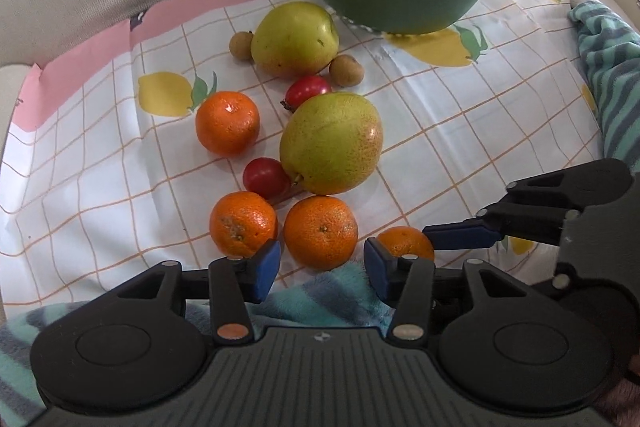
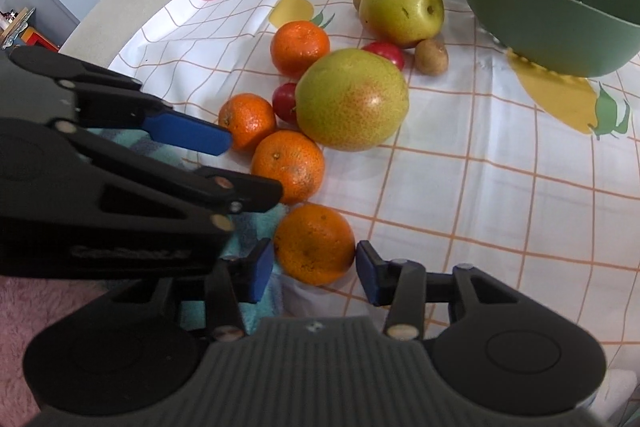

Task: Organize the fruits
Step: 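Reach the left tool to a mandarin while the right tool reaches another mandarin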

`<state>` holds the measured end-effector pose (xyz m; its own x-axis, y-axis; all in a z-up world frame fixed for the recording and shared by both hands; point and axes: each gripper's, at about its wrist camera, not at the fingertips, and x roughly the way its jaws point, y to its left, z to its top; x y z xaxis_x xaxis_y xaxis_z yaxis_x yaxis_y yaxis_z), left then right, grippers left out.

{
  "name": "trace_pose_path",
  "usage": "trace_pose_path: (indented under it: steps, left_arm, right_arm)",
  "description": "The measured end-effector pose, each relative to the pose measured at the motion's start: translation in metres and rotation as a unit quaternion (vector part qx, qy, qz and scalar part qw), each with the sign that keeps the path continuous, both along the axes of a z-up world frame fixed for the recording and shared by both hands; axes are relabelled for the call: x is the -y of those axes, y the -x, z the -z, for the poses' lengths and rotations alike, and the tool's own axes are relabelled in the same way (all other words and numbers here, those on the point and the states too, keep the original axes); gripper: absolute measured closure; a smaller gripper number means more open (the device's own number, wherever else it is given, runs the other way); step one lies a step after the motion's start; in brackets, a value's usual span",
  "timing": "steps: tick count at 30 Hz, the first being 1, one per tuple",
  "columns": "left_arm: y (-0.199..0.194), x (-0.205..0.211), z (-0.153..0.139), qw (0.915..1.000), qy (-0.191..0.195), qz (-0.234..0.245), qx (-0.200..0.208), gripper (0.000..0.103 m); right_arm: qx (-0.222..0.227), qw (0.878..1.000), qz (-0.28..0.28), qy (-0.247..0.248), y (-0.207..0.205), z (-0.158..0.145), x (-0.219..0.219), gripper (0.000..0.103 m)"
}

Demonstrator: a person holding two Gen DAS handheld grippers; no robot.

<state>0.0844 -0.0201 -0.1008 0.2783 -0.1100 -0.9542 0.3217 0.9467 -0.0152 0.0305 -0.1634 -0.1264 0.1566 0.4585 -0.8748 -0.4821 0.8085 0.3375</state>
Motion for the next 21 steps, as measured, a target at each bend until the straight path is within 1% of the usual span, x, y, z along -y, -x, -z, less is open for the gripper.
trace_pose_path:
  steps: [4, 5, 11, 16, 19, 21]
  left_arm:
    - [-0.004, 0.005, 0.01, 0.9999, -0.009, -0.013, -0.007, 0.046]
    - [-0.005, 0.006, 0.012, 0.9998, -0.015, -0.016, -0.006, 0.046]
    - [-0.007, 0.009, 0.019, 0.9995, -0.022, -0.024, -0.003, 0.046]
    - [-0.008, 0.009, 0.022, 0.9992, -0.019, -0.034, -0.004, 0.046]
    - [-0.007, 0.008, 0.021, 0.9993, -0.011, -0.037, -0.003, 0.05]
    - [-0.006, 0.008, 0.02, 0.9992, -0.01, -0.038, -0.001, 0.051]
  right_arm:
    - [-0.005, 1.0, 0.004, 0.003, -0.003, 0.0, 0.003, 0.061]
    - [-0.009, 1.0, 0.007, 0.001, -0.005, 0.001, 0.004, 0.061]
    - [-0.015, 1.0, 0.009, -0.005, -0.007, 0.004, 0.005, 0.061]
    - [-0.03, 0.999, 0.015, -0.01, -0.01, 0.006, 0.006, 0.06]
    - [-0.033, 0.999, 0.017, -0.012, -0.01, 0.005, 0.007, 0.06]
    - [-0.032, 0.999, 0.017, -0.011, -0.009, 0.004, 0.006, 0.061]
